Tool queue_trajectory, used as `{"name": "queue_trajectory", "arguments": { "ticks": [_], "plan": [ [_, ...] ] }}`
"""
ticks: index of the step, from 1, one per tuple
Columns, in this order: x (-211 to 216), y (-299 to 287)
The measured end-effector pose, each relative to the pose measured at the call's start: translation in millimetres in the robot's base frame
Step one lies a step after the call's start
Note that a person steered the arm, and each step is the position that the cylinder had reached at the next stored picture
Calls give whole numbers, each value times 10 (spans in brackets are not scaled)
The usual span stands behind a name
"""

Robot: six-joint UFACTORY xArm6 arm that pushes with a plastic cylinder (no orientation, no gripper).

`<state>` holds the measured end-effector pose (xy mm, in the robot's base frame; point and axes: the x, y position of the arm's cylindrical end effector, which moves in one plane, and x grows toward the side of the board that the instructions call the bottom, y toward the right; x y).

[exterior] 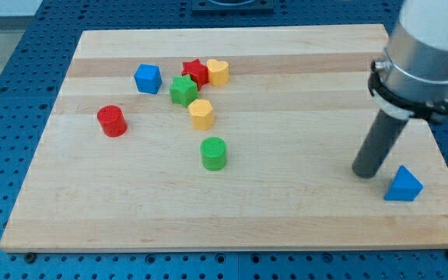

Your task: Place the blue triangle diagonally to the bottom right of the green circle

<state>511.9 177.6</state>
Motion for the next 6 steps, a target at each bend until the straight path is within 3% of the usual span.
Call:
{"name": "queue_trajectory", "arguments": {
  "ticks": [2, 5, 6],
  "plan": [
    [-19, 540],
    [591, 352],
    [285, 353]
  ]
}}
